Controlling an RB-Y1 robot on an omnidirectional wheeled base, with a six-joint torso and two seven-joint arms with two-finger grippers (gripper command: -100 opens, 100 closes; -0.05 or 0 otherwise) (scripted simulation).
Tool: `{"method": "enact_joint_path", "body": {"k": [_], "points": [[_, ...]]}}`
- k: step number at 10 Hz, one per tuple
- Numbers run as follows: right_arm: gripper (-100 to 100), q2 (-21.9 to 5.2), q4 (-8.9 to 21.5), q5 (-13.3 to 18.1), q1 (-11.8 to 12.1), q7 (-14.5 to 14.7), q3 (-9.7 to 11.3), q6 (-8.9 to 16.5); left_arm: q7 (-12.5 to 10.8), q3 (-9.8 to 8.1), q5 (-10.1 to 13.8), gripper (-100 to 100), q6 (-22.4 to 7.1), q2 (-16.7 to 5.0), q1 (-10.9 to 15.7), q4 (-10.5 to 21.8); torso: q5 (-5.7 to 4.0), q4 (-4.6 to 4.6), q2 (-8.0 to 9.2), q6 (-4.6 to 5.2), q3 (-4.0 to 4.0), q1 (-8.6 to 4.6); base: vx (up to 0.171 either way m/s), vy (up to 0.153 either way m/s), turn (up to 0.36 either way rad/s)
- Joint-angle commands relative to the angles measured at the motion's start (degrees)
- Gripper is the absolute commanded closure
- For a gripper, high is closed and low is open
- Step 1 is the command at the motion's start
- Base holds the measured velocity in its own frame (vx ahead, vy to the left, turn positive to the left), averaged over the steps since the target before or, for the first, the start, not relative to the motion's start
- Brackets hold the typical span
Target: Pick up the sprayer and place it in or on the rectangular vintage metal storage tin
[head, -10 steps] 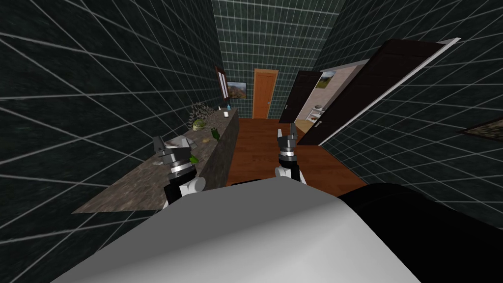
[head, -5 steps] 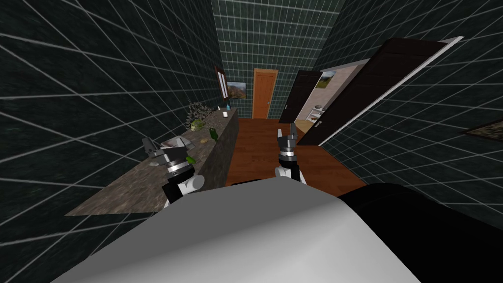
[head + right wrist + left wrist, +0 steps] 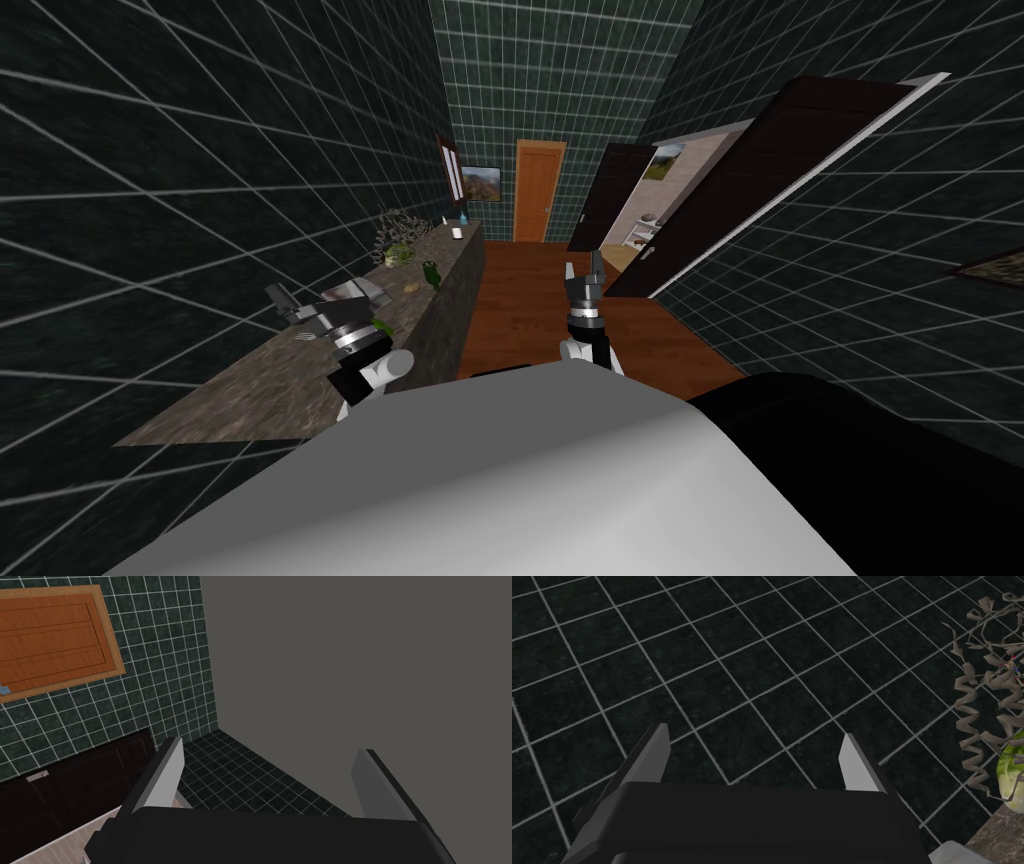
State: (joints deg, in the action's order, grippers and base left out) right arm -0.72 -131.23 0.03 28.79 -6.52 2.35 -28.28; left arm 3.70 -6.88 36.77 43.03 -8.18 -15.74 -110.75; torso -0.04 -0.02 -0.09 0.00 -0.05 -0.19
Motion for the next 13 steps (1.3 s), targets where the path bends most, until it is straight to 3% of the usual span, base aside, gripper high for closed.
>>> {"method": "enact_joint_path", "body": {"k": [1, 8, 9, 10, 11, 12, 13], "points": [[0, 0.00, 0.00, 0.00, 0.00, 0.00, 0.00, 0.00, -0.37, -0.38, 2.31, -100, 1.06, -0.14, 0.51, 0.97, 0.00, 0.00, 0.00, 0.00, 0.00, 0.00, 0.017, -0.047, 0.007], [0, 0.00, 0.00, 0.00, 0.00, 0.00, 0.00, 0.00, -1.07, -3.87, 14.18, -100, 6.01, -0.40, 6.91, 7.92, 0.00, 0.00, 0.03, -0.01, 0.01, 0.05, 0.020, -0.047, 0.011], [0, 0.00, 0.00, 0.00, 0.00, 0.00, 0.00, 0.00, -1.07, -3.87, 15.61, -100, 6.01, -0.40, 6.91, 7.92, 0.00, 0.00, 0.01, 0.00, 0.01, 0.03, 0.021, -0.042, 0.012], [0, 0.00, 0.00, 0.00, 0.00, 0.00, 0.00, 0.00, -1.06, -4.69, 17.41, -100, 7.10, -0.42, 8.63, 9.75, 0.00, 0.00, 0.01, -0.01, 0.00, 0.05, 0.017, -0.053, 0.024], [0, 0.00, 0.00, 0.00, 0.00, 0.00, 0.00, 0.00, -1.06, -4.69, 18.98, -100, 7.10, -0.42, 8.63, 9.75, 0.00, 0.00, 0.01, 0.00, 0.00, 0.02, 0.016, -0.041, 0.011], [0, 0.00, 0.00, 0.00, 0.00, 0.00, 0.00, 0.00, -0.96, -5.48, 20.81, -100, 8.10, -0.43, 10.38, 11.62, 0.00, 0.00, 0.02, 0.00, 0.01, 0.05, 0.019, -0.046, 0.020], [0, 0.00, 0.00, 0.00, 0.00, 0.00, 0.00, 0.00, -0.96, -5.48, 22.33, -100, 8.10, -0.43, 10.38, 11.62, 0.00, 0.00, 0.01, -0.01, 0.00, 0.03, 0.020, -0.041, 0.014]]}}
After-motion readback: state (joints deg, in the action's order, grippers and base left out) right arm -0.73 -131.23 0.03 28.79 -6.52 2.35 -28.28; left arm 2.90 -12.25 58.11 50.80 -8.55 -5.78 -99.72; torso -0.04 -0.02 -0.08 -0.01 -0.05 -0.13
